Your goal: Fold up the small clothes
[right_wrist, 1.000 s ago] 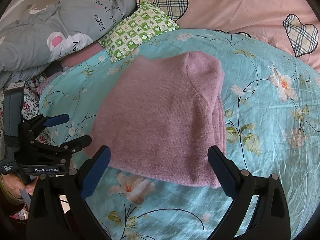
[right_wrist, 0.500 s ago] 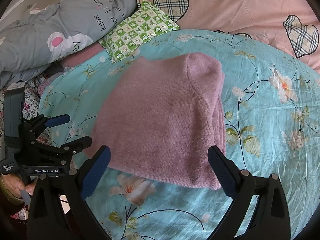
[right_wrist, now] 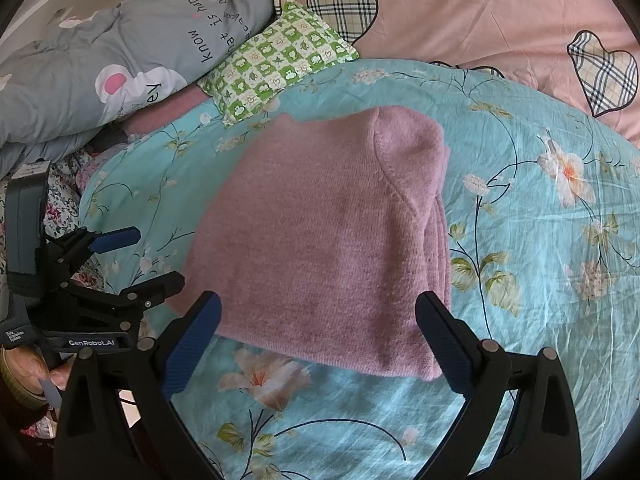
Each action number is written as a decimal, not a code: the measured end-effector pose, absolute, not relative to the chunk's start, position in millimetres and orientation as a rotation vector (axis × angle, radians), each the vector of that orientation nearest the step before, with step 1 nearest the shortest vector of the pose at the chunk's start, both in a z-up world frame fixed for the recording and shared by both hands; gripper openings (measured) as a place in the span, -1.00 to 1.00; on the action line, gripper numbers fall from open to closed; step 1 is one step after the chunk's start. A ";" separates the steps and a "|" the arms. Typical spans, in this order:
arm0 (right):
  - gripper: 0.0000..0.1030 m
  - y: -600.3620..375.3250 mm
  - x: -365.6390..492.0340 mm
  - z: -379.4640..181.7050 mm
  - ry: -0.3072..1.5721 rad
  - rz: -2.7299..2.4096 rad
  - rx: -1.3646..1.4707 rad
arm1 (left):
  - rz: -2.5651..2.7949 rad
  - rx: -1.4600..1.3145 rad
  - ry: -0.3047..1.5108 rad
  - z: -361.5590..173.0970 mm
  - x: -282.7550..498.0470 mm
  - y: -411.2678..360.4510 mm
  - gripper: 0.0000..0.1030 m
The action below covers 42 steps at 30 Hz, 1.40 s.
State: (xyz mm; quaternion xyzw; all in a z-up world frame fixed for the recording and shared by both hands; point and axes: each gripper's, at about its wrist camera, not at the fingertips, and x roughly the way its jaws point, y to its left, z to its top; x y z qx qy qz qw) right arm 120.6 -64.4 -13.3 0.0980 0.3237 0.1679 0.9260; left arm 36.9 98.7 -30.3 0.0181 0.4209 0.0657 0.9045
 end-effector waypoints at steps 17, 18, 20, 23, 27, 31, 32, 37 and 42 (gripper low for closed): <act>0.90 -67.8 120.8 -10.7 0.660 0.344 0.199 | 0.148 0.048 0.855 -26.6 40.6 98.1 0.83; 0.90 -68.9 121.2 -10.9 0.659 0.346 0.199 | 0.149 0.049 0.852 -26.2 40.3 97.9 0.83; 0.90 -70.4 121.7 -10.8 0.657 0.349 0.200 | 0.151 0.052 0.848 -25.5 40.7 97.6 0.83; 0.90 -71.6 122.8 -10.3 0.656 0.353 0.202 | 0.148 0.045 0.850 -24.7 41.7 98.2 0.83; 0.90 -71.3 124.0 -9.1 0.656 0.354 0.201 | 0.148 0.035 0.854 -23.2 43.8 99.3 0.83; 0.90 -71.0 124.3 -8.8 0.658 0.353 0.203 | 0.147 0.024 0.863 -22.1 47.2 101.8 0.83; 0.90 -71.1 124.6 -8.6 0.658 0.353 0.203 | 0.149 0.020 0.866 -21.9 47.4 101.2 0.83; 0.90 -75.3 129.0 -7.4 0.658 0.362 0.209 | 0.150 0.007 0.875 -21.6 51.9 103.9 0.83; 0.90 -74.8 129.9 -6.6 0.659 0.361 0.209 | 0.157 0.004 0.873 -20.3 53.4 102.8 0.83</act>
